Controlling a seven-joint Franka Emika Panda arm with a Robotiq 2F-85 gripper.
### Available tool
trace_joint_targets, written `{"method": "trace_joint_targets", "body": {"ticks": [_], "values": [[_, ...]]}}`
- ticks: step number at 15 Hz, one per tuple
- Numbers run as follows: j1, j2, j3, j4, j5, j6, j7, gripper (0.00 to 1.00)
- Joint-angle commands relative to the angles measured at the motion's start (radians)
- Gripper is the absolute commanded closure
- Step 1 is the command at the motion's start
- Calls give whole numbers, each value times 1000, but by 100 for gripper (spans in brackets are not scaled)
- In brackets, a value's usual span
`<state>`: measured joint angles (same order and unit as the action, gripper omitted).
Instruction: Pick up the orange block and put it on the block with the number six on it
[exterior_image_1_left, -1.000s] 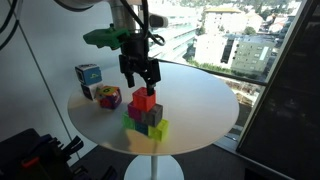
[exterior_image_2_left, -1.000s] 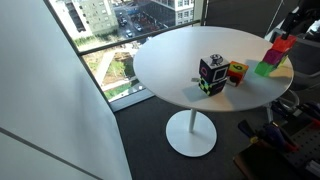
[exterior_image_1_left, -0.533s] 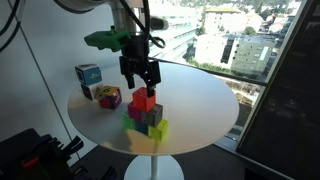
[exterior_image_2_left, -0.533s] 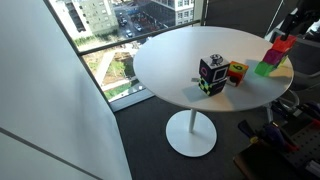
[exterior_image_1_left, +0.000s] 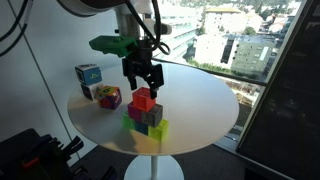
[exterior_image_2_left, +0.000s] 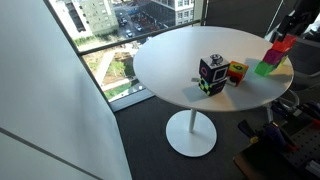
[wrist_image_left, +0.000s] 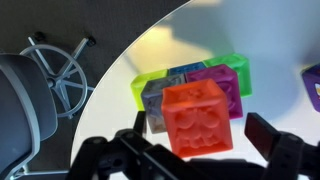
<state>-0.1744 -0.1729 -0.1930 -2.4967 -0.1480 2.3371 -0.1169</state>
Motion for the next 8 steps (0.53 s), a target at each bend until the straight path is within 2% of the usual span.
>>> {"method": "trace_joint_targets", "body": {"ticks": [1,8], "values": [[2,34,-7,37,27,19,-59,0],[3,61,-4,48,46,30,-81,0]]}}
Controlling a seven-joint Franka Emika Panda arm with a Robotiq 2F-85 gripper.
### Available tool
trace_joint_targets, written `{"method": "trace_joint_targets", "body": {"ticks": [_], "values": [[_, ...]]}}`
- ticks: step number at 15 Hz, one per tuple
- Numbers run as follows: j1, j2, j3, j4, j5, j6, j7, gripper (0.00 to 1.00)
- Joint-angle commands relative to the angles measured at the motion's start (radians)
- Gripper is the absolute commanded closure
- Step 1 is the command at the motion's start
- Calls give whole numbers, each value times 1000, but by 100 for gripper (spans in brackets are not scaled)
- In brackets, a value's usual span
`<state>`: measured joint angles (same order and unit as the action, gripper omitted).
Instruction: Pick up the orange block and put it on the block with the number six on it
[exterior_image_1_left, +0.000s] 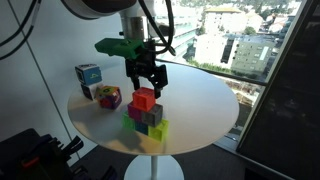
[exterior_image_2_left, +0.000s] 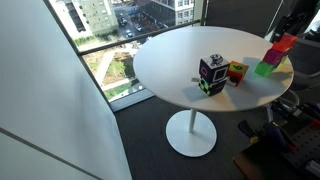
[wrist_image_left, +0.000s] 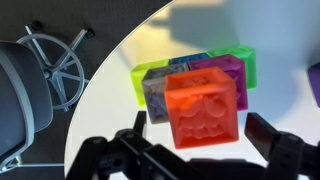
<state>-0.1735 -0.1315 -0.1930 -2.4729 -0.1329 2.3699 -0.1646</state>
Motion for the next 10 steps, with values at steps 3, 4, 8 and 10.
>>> {"method": "trace_joint_targets", "body": {"ticks": [3,4,8,10], "values": [[0,22,-3,19,31,-1,-25,0],[0,23,-3,19,34,-4,-26,25],[0,30,2,21,18,-15,-5,53],[1,24,6,22,14,-22,1,66]]}}
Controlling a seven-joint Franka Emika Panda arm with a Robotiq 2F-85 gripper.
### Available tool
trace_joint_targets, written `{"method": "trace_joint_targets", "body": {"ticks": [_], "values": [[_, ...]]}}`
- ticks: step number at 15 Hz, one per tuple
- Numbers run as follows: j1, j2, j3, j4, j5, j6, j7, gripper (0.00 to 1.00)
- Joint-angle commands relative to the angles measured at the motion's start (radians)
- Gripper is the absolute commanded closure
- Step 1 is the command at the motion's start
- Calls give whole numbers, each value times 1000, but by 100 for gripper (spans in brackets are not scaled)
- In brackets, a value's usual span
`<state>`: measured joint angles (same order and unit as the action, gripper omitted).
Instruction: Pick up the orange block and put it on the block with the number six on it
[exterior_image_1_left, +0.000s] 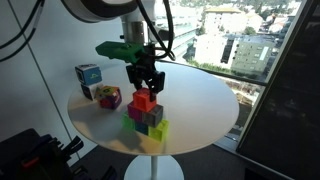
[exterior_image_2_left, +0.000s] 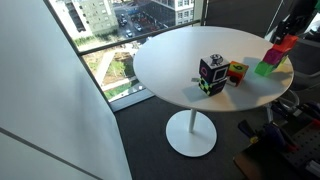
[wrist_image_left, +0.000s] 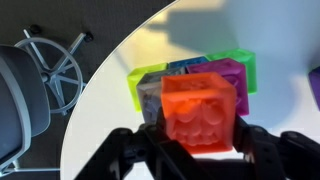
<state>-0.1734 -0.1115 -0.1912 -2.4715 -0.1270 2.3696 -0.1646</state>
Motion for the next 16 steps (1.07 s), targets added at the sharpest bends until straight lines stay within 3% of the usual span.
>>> {"method": "trace_joint_targets", "body": {"ticks": [1,4,16], "values": [[2,-1,7,23,6,-28,6,67],[4,-18,14,33,2,-54,15,72],[61,-66,67,91,27,-152,14,72]]}}
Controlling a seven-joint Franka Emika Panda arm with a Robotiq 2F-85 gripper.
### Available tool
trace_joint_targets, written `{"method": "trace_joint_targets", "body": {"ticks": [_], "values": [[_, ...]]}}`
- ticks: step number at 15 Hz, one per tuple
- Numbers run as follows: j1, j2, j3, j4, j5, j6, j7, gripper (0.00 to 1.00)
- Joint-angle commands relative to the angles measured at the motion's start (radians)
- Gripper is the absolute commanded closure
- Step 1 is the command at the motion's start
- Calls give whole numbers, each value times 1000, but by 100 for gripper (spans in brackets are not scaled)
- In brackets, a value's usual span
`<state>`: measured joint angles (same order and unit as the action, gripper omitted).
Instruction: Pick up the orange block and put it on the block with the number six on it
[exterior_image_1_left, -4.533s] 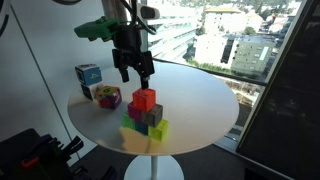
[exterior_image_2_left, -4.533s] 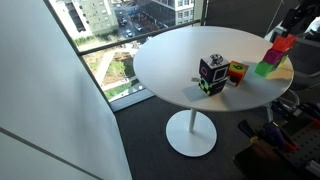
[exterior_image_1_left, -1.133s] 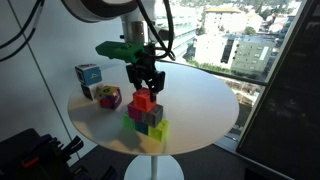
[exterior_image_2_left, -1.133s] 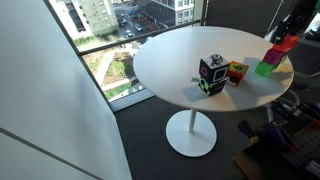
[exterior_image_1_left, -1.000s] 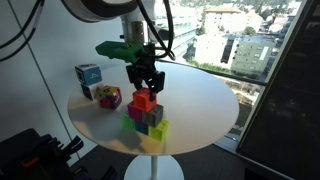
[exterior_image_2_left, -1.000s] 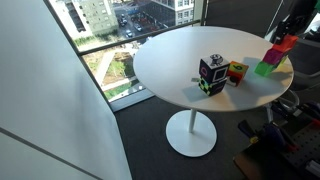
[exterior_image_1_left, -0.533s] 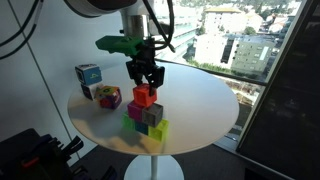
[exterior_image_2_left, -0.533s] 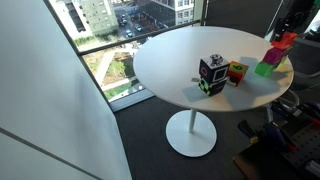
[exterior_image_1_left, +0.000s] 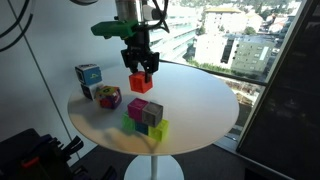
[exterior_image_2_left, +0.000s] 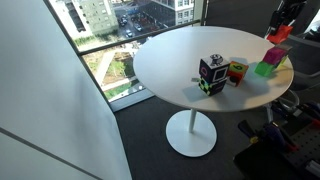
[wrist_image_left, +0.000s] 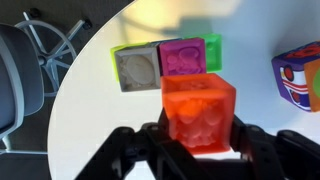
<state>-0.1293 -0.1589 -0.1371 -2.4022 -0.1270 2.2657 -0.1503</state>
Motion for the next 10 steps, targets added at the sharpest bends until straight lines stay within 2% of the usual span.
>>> {"method": "trace_joint_targets", "body": {"ticks": [1,9,10], "values": [[23,-22,15,23,32,-53,-6,72],[55,-22,27,30,100,-68,-12,72],[51,-15,29,11,78,-36,-2,47]]}}
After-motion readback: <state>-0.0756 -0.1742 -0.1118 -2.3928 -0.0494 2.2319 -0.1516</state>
